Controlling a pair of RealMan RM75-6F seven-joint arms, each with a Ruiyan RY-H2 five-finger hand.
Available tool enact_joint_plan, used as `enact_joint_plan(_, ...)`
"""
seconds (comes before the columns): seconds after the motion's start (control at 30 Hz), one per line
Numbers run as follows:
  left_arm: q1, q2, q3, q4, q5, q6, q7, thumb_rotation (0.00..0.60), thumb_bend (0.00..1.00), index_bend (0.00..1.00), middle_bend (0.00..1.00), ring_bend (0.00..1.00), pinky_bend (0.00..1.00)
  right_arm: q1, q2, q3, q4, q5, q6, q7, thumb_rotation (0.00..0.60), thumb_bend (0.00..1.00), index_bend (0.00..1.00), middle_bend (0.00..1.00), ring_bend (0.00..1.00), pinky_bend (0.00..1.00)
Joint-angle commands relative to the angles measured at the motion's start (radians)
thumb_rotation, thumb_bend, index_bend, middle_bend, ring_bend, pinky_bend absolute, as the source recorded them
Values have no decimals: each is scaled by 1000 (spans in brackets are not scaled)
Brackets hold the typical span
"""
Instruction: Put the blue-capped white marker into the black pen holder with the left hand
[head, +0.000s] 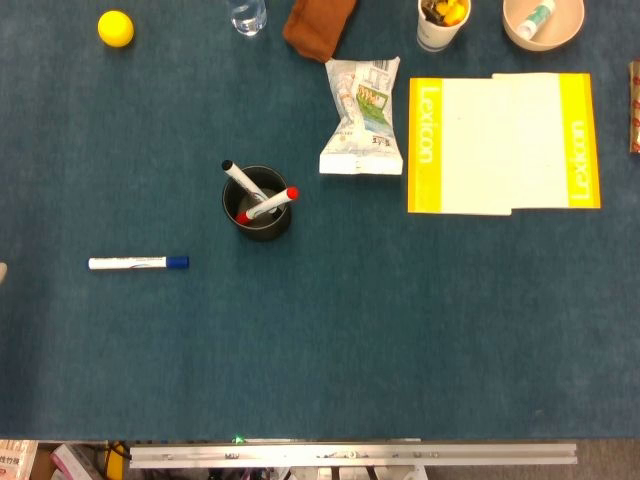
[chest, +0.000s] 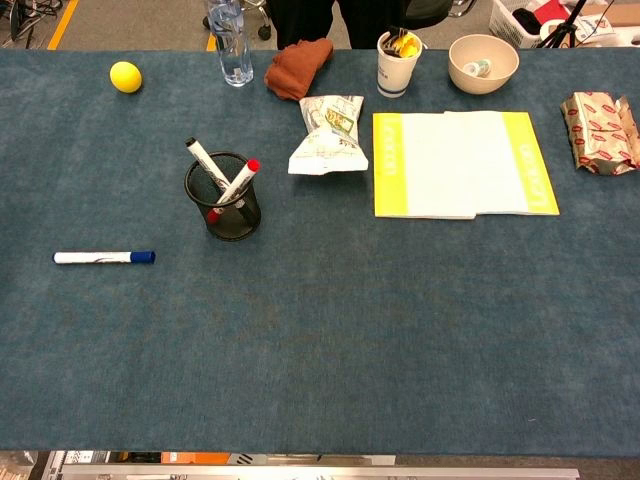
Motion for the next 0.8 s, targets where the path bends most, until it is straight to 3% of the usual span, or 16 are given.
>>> enact_joint_plan(0.03, 2, 1, -1, 0, 4, 7, -4, 600, 0, 379, 418, 281, 355, 2, -3, 0, 4, 3, -4, -1, 600, 120, 333, 317, 296, 427)
enact_joint_plan(0.2, 6, 2, 1, -2, 10, 13, -6, 600, 0, 362, 420, 281, 356, 2, -5, 0, 1, -1, -1, -2, 600, 120, 333, 316, 296, 427)
enact_joint_plan(0.4, 5, -13, 7, 3, 19, 11, -1, 600, 0, 180, 415, 282, 372, 4, -4, 8, 8, 12, -3, 14, 600, 120, 333, 316, 296, 427)
enact_joint_plan(0.5, 9, -22, 13, 2, 27, 16, 4, 600, 0, 155, 388, 279, 374, 1, 0, 7, 1, 11, 2, 15, 600, 120, 333, 317, 296, 427)
enact_joint_plan(0.57, 16, -22, 23, -11, 24, 12, -7, 600, 0, 152, 314, 256, 374, -2, 3, 5, -4, 7, 8, 14, 600, 120, 333, 317, 296, 427)
enact_joint_plan(0.63, 20, -7, 35, -47, 9, -13, -33, 600, 0, 138, 139, 155, 349, -5, 6, 5, -11, 3, 16, 12, 600, 120, 333, 317, 296, 427)
enact_joint_plan(0.7, 17, 19, 45, -96, -11, -48, -28, 600, 0, 133, 27, 53, 263, -6, 7, 4, -15, -3, 22, 10, 600, 120, 333, 317, 296, 427)
enact_joint_plan(0.8, 6, 40, 47, -154, -29, -75, 36, 600, 0, 134, 0, 0, 110, -7, 7, 2, -20, -10, 25, 10, 600, 120, 333, 317, 296, 427)
